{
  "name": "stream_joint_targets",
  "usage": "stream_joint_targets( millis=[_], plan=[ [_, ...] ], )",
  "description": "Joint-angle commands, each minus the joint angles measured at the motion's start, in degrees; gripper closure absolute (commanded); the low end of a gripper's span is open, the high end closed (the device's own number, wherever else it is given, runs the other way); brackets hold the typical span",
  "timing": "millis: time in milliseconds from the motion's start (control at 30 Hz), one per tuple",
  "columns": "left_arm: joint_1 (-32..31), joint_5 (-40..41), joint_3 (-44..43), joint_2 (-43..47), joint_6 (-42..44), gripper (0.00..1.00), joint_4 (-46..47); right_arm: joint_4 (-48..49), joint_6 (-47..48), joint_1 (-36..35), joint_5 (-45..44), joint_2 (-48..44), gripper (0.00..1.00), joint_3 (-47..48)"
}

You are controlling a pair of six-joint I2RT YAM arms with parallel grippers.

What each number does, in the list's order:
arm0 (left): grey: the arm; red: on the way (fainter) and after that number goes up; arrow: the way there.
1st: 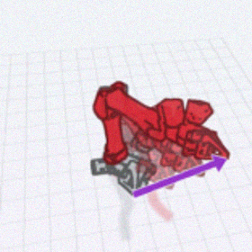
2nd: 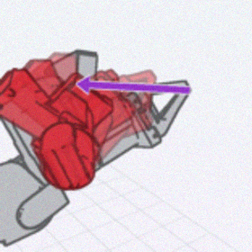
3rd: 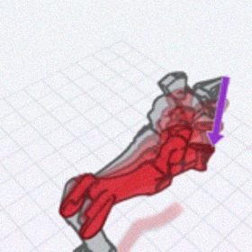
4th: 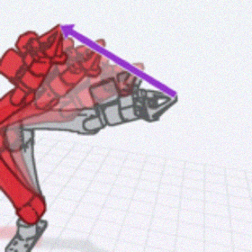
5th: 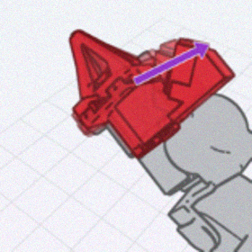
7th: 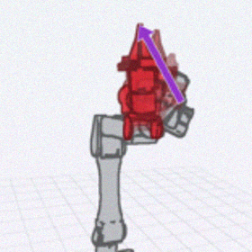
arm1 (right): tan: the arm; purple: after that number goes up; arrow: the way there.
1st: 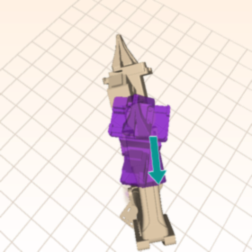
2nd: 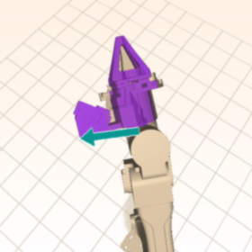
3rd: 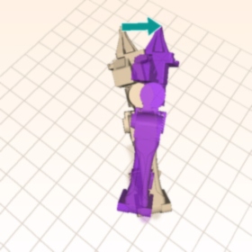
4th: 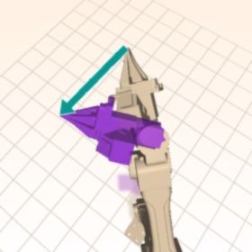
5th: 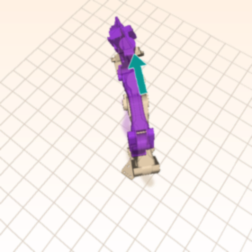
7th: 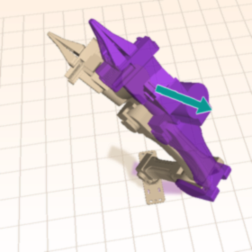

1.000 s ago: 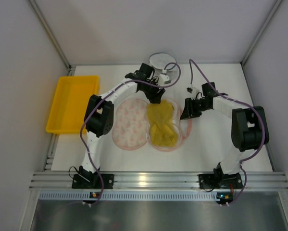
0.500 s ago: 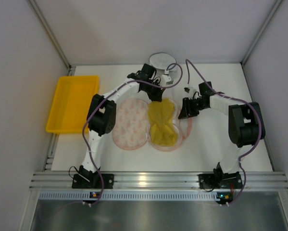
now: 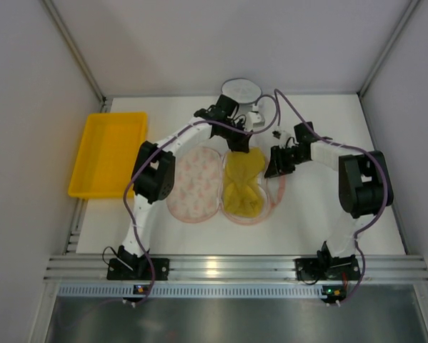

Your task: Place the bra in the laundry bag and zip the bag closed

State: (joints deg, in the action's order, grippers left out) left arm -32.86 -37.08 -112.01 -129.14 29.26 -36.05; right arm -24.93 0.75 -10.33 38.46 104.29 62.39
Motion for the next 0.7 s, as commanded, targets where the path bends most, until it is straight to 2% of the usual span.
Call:
stream_joint_targets(
  millis=[0, 67, 100, 133, 233, 333, 367, 400, 533, 600, 667],
  plan=[
    [-0.7, -3.7, -1.4, 1.0, 2.1, 1.0, 1.0, 0.2, 1.9, -0.1, 0.6, -4.2, 0.68, 1.2],
    [-0.9, -2.7, -2.4, 0.4, 1.3, 0.97, 0.9, 0.0, 2.1, 0.0, 0.2, -5.3, 0.68, 0.6],
    [-1.1, -1.6, -3.0, 0.0, 0.5, 0.86, 1.0, -0.4, 2.4, 0.0, 0.1, -5.6, 0.67, 0.5],
    [-1.1, 0.7, -3.7, 0.0, -0.2, 0.69, 1.0, -0.7, 2.6, 0.0, 0.1, -6.1, 0.67, 0.5],
    [-0.9, 3.4, -2.0, 2.8, -0.5, 0.56, 1.0, -2.2, 3.4, 0.1, -0.2, -7.4, 0.66, 0.6],
    [-0.7, 3.1, 3.0, 8.4, 1.3, 0.5, 1.0, -3.9, 4.2, 0.5, -0.6, -9.2, 0.66, 1.0],
    [-0.8, 2.3, 4.7, 10.0, 2.4, 0.37, 1.0, -4.2, 4.3, 0.7, -0.8, -9.6, 0.66, 1.1],
    [-0.9, 2.2, 7.9, 11.4, 2.6, 0.33, 1.0, -4.6, 4.5, 0.7, -0.8, -10.1, 0.66, 1.1],
    [-1.6, 3.2, 12.7, 15.8, 1.5, 0.32, 1.0, -6.3, 5.0, 1.2, -0.9, -11.9, 0.65, 1.3],
    [-1.5, 5.2, 12.7, 16.0, -1.6, 0.33, 1.0, -6.8, 5.0, 1.4, -1.5, -12.1, 0.64, 1.5],
    [-0.5, 6.8, 12.8, 16.7, -8.2, 0.33, 1.0, -8.1, 5.0, 1.9, -2.2, -12.5, 0.64, 1.7]
  ],
)
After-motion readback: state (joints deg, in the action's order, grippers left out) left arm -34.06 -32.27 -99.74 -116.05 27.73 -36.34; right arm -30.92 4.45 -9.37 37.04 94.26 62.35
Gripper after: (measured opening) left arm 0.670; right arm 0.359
